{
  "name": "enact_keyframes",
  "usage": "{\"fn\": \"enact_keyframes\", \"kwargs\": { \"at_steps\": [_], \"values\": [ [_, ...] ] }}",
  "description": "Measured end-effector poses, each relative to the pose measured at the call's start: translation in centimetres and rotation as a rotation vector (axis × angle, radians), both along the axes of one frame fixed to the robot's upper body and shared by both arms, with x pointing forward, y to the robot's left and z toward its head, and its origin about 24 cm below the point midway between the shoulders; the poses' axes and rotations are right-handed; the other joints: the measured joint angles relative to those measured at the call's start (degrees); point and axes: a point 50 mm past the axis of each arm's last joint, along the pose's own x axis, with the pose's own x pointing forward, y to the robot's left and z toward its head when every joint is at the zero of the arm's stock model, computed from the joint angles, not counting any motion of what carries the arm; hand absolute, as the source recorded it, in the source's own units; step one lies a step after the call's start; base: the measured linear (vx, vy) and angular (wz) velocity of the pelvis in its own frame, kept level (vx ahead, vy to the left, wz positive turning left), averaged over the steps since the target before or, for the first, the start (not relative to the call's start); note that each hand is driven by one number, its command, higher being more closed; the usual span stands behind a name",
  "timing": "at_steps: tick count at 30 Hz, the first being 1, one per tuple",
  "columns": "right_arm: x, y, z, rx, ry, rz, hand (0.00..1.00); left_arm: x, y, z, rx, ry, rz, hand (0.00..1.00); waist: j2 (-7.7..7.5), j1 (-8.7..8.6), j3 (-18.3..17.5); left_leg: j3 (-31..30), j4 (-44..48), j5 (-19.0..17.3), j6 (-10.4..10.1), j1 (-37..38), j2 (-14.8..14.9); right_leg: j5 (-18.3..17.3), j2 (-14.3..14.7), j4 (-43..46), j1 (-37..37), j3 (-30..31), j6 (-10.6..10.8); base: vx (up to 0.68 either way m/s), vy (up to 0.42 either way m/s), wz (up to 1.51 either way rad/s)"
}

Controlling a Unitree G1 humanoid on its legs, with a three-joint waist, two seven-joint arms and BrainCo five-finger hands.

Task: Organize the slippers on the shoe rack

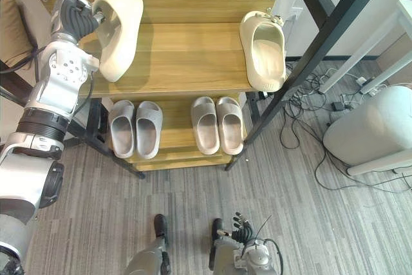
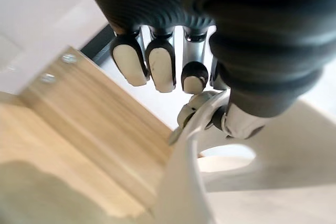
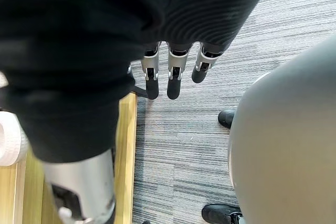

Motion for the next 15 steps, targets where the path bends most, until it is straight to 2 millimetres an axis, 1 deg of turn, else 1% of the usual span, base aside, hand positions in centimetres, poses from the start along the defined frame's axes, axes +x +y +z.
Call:
{"fn": "enact_keyframes", "kwargs": {
  "at_steps": [4, 5, 9, 11, 12, 13, 14, 15],
  "values": [
    [0.2, 0.0, 0.1, 0.0, -0.009, 0.001, 0.0, 0.0, -0.9, 0.1, 0.006, -0.009, -0.031, 1.0, 0.31, -0.74, 0.14, 0.25, 0.0, 0.2, 0.28, -0.01, -0.16, 0.56, -0.03, -0.92, 0.25, 0.26, 0.04, -0.01, 0.029, -0.04],
    [0.3, 0.0, 0.3, 0.001, -0.018, 0.001, 0.0, 0.1, -1.4, -0.1, 0.0, -0.005, -0.046, 1.0, 0.53, -1.14, 0.23, 0.37, -0.01, 0.2, 0.28, -0.01, -0.19, 0.81, -0.02, -1.39, 0.42, 0.4, 0.05, 0.0, 0.0, 0.0],
    [0.5, 0.1, 0.4, 0.001, -0.028, 0.002, 0.0, 0.3, -2.5, -0.4, 0.009, 0.006, -0.074, 1.0, 0.78, -1.56, 0.29, 1.48, 0.0, 0.13, 0.31, -0.01, -0.17, 1.4, 0.03, -2.23, 0.17, 1.25, 0.08, 0.0, 0.025, -0.14],
    [0.6, 0.1, 0.5, -0.002, -0.03, 0.0, 0.0, 0.3, -3.1, 0.0, 0.016, -0.002, -0.089, 1.0, 0.82, -2.09, 0.3, 2.09, 0.0, 0.08, 0.3, -0.02, -0.16, 2.07, 0.08, -2.95, 0.11, 1.79, 0.08, -0.01, 0.036, -0.23],
    [0.7, 0.1, 0.5, -0.008, -0.032, -0.006, 0.0, 0.3, -3.9, 0.7, 0.009, -0.022, -0.113, 1.0, 0.85, -2.36, 0.31, 3.06, 0.01, 0.01, 0.3, 0.09, -0.16, 2.67, 0.14, -3.68, 0.01, 2.7, 0.0, -0.01, 0.026, -0.18],
    [0.7, 0.1, 0.5, -0.008, -0.033, -0.006, 0.0, 0.3, -4.0, 0.7, 0.009, -0.022, -0.113, 1.0, 0.86, -2.36, 0.31, 3.1, 0.01, 0.01, 0.3, 0.09, -0.16, 2.68, 0.14, -3.69, 0.0, 2.72, -0.01, -0.03, 0.048, -0.29],
    [0.9, 0.1, 0.6, -0.013, -0.037, -0.011, 0.0, 0.3, -4.4, 1.3, 0.011, -0.038, -0.126, 1.0, 1.12, -2.92, 0.37, 3.81, 0.01, -0.12, 0.47, 0.21, -0.2, 3.11, 0.15, -4.12, -0.1, 3.47, 0.13, -0.02, 0.029, -0.17],
    [0.9, 0.0, 0.6, -0.014, -0.038, -0.011, 0.0, 0.3, -4.5, 1.4, 0.014, -0.04, -0.128, 1.0, 1.17, -3.02, 0.38, 3.99, 0.0, -0.14, 0.47, 0.25, -0.2, 3.24, 0.15, -4.27, -0.1, 3.67, 0.15, -0.03, 0.045, -0.25]
  ]
}}
